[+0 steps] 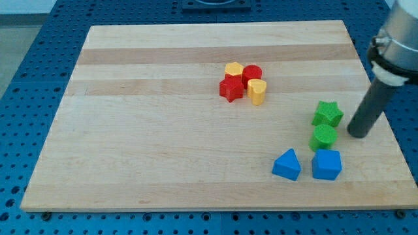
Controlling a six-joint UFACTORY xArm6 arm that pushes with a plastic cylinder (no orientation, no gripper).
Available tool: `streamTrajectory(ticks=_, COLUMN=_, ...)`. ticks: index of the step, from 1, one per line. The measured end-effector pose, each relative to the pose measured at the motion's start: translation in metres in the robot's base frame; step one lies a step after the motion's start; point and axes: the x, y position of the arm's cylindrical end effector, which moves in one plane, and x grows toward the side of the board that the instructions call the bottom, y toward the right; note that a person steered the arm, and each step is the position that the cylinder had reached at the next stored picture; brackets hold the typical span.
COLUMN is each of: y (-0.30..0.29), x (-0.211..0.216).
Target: Move the green star to the top left side of the green circle
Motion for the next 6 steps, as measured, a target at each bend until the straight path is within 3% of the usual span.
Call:
streamTrajectory(ticks=2, y=0.007, x=-0.028)
streamTrajectory(ticks=6, y=-0.060, x=-0.025)
